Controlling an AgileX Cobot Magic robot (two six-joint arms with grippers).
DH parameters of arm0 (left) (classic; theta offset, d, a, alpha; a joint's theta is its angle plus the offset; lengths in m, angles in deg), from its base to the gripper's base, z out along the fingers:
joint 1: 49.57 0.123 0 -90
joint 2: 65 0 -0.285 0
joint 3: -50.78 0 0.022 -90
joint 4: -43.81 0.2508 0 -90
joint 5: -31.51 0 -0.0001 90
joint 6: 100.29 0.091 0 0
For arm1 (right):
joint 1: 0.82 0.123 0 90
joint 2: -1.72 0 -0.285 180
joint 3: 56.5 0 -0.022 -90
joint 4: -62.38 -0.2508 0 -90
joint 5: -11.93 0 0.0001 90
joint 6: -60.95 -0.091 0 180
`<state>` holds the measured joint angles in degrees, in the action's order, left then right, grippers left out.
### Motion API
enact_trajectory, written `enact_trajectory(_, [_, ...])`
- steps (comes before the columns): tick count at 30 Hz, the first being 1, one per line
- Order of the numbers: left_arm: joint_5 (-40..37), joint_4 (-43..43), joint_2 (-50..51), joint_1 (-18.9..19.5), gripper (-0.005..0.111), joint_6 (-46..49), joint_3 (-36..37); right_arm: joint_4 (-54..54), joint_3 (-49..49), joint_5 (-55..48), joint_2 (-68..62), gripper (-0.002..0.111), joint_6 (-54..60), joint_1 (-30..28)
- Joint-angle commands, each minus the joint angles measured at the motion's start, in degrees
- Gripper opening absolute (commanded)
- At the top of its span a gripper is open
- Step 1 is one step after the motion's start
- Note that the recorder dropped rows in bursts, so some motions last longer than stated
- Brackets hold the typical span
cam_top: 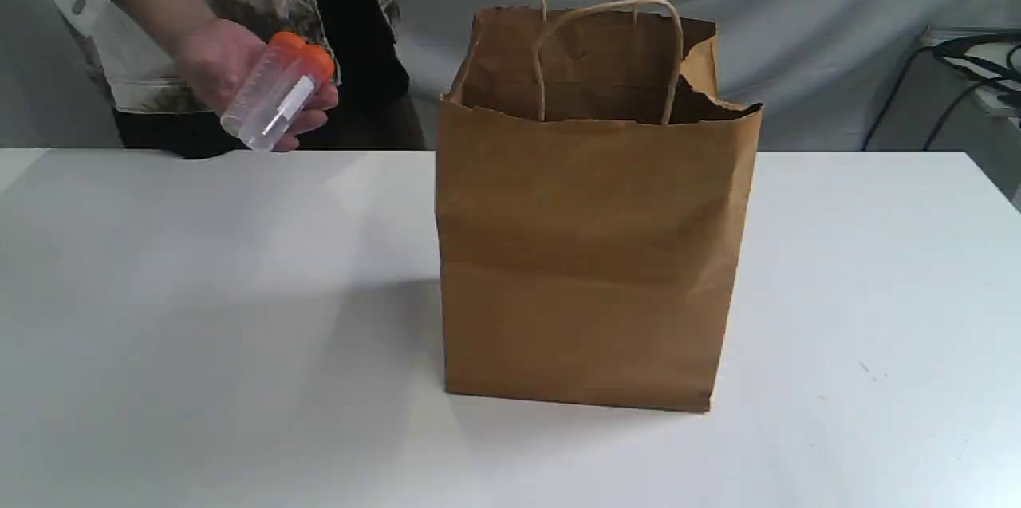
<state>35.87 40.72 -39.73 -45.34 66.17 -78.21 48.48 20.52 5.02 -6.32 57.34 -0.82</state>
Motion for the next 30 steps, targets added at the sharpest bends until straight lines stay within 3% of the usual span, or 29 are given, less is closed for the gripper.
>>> enact_trajectory(1, [3.9,10.1,9.1,0.2,0.0,0.5,-9.1,1.1,0.2,-1.3,0.3,0.03,0.8,0.2])
enact_trajectory(6, [27.5,12.9,22.3,0.2,0.0,-5.7,-19.6,1.1,0.2,-1.3,0.3,0.03,1.0,0.2])
enact_trajectory(9, [28.1,18.5,29.9,0.2,0.0,-12.5,-25.5,1.1,0.2,-1.3,0.3,0.03,2.0,0.2])
enact_trajectory(13, [26.8,40.9,41.7,0.2,0.0,-35.2,-35.1,1.1,0.2,-1.3,0.3,0.03,2.0,0.2])
enact_trajectory(19, [30.1,84.9,57.3,0.2,0.0,-78.3,-53.1,1.1,0.2,-1.1,0.3,0.03,2.3,0.2])
enact_trajectory(22, [33.0,100.1,63.0,0.2,0.0,-95.2,-60.6,1.2,0.2,-0.9,0.3,0.03,2.3,0.2])
enact_trajectory(27, [44.0,103.0,71.8,0.2,0.0,-109.3,-70.4,1.4,0.2,-0.7,0.3,0.03,2.3,0.1])
enact_trajectory(30, [52.8,103.0,76.3,0.2,0.0,-109.2,-74.7,1.4,0.2,-0.7,0.3,0.03,2.3,0.1])
